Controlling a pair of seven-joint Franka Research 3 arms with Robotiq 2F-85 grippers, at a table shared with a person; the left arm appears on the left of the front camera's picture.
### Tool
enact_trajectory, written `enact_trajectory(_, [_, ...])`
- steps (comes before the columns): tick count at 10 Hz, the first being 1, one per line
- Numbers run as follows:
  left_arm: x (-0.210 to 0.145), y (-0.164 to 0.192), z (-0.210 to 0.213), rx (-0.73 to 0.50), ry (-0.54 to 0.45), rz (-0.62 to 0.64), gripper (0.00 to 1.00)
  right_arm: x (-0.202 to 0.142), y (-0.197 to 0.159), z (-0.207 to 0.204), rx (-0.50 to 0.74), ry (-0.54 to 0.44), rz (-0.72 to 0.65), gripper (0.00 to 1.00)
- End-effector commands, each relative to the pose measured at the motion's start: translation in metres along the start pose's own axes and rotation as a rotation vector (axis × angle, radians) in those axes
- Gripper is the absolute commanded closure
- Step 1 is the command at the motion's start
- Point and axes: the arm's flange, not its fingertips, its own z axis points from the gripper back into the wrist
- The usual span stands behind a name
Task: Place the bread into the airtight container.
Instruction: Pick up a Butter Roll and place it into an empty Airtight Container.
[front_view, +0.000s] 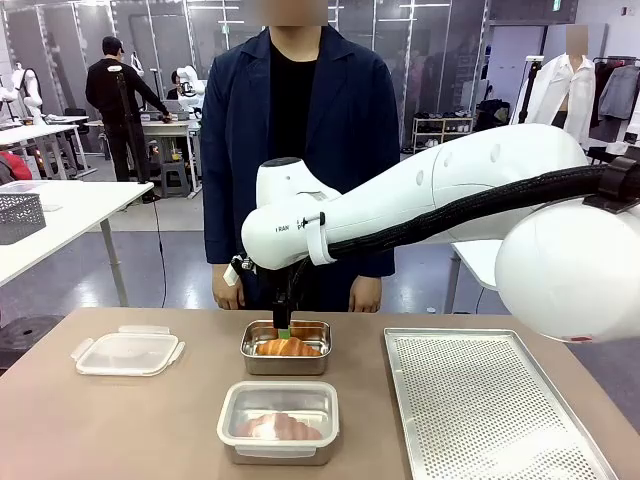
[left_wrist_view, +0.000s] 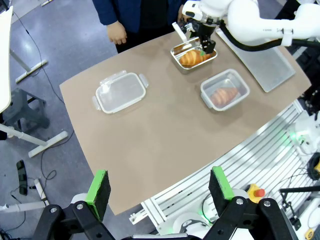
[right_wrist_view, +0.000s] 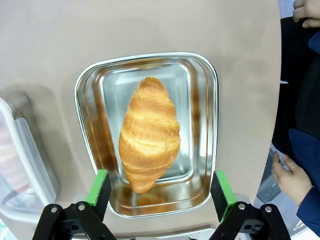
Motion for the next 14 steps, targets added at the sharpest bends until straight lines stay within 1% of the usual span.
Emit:
enact_trajectory(1, [0.002, -0.001, 0.000, -0.001, -0.012, -0.008, 0.00, 0.002, 0.000, 0.001, -0.002, -0.001, 0.001, 0.00])
enact_trajectory(4, [0.002, -0.001, 0.000, -0.001, -0.012, -0.008, 0.00, 0.000, 0.000, 0.000, 0.000, 0.000, 0.000, 0.00])
enact_trajectory(5, [0.002, -0.001, 0.000, -0.001, -0.012, -0.008, 0.00, -0.010, 0.001, 0.017, -0.010, -0.027, -0.039, 0.00])
enact_trajectory(6, [0.002, -0.001, 0.000, -0.001, -0.012, -0.008, 0.00, -0.032, 0.008, 0.042, -0.001, -0.027, -0.077, 0.00])
enact_trajectory(7, [0.002, -0.001, 0.000, -0.001, -0.012, -0.008, 0.00, -0.059, 0.012, 0.067, 0.018, -0.057, -0.101, 0.00])
enact_trajectory(8, [0.002, -0.001, 0.000, -0.001, -0.012, -0.008, 0.00, -0.091, 0.018, 0.084, 0.041, -0.042, -0.132, 0.00])
enact_trajectory(9, [0.002, -0.001, 0.000, -0.001, -0.012, -0.008, 0.00, -0.173, 0.039, 0.116, 0.021, 0.045, -0.295, 0.00])
enact_trajectory(11, [0.002, -0.001, 0.000, -0.001, -0.012, -0.008, 0.00, -0.178, 0.041, 0.119, 0.022, 0.044, -0.308, 0.00])
enact_trajectory(12, [0.002, -0.001, 0.000, -0.001, -0.012, -0.008, 0.00, -0.210, 0.051, 0.136, 0.002, 0.013, -0.385, 0.00])
enact_trajectory(13, [0.002, -0.001, 0.000, -0.001, -0.012, -0.008, 0.00, -0.250, 0.064, 0.161, -0.002, -0.026, -0.482, 0.00])
enact_trajectory(14, [0.002, -0.001, 0.000, -0.001, -0.012, -0.008, 0.00, -0.281, 0.073, 0.183, -0.003, -0.067, -0.556, 0.00])
